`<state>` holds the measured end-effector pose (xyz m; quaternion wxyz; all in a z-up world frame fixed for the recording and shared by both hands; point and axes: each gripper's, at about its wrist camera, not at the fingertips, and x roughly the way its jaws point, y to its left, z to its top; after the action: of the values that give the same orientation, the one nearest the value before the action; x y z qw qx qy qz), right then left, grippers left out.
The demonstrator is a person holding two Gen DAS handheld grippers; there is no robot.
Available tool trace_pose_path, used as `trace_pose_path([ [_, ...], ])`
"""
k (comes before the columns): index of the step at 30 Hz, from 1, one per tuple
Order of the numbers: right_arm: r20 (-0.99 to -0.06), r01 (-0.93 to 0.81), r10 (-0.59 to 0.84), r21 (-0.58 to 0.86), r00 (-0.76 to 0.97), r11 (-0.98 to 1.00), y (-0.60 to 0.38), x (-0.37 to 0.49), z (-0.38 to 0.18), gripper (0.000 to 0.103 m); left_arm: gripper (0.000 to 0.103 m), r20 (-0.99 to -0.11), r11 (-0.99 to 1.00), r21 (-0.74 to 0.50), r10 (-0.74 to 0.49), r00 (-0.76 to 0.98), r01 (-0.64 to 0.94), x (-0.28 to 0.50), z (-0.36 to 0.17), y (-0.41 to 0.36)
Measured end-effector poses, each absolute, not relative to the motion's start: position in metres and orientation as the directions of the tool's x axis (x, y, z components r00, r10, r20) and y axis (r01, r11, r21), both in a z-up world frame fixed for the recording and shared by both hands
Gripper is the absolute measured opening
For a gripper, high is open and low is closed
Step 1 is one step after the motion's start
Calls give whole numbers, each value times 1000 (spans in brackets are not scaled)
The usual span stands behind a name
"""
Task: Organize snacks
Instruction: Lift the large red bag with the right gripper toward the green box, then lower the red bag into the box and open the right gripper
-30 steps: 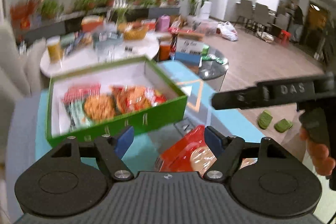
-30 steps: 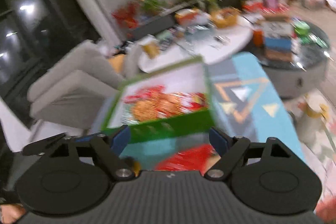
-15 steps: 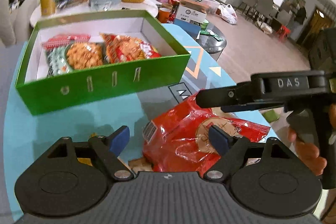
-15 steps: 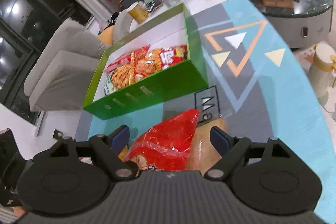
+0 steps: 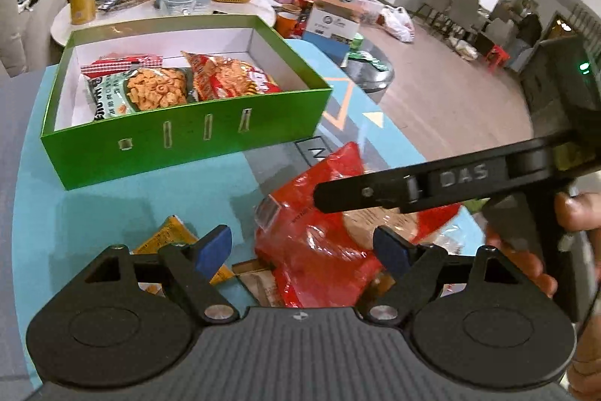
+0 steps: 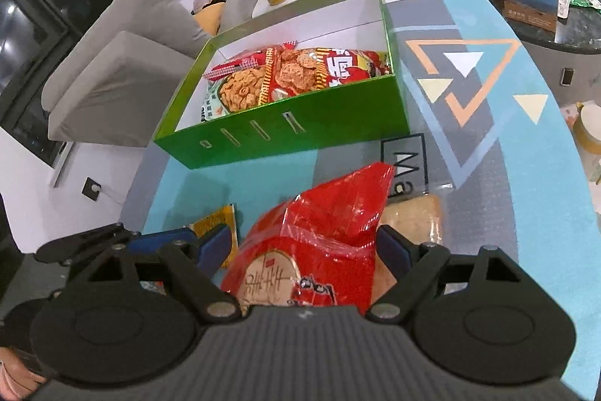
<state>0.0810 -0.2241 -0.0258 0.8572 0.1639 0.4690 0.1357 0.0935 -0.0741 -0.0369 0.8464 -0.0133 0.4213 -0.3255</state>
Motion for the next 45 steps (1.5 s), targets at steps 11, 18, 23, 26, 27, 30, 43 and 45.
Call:
trace_pose_path([
  [11,-790,-97,326,325,520,941,-210,81,-28,62,72,-770,756,-236,-529,357,611,92,-71,-114],
  [18,-779,-114,369,364,506,925,-210,77,-25,60,61,-751,761,-267,-549,368,591,95,-68,-107],
  [23,-744,-127,384,380,547,916,-206,70,-7,59,60,-721,765,-252,-557,412,593,88,-47,-99],
  [26,-718,-146,394,384,573,912,-204,67,5,58,60,-708,770,-230,-552,441,595,83,-34,-93],
  [27,-710,-149,399,389,580,909,-203,67,9,58,60,-703,773,-229,-552,449,592,82,-30,-92],
  [30,-684,-160,412,402,602,902,-202,69,18,59,60,-686,778,-223,-553,472,588,80,-20,-88],
  [43,-627,-160,449,462,637,872,-208,80,34,59,60,-666,781,-193,-549,505,594,90,10,-86],
  [45,-621,-161,450,464,642,871,-208,81,36,59,60,-663,781,-196,-551,507,593,92,12,-86],
])
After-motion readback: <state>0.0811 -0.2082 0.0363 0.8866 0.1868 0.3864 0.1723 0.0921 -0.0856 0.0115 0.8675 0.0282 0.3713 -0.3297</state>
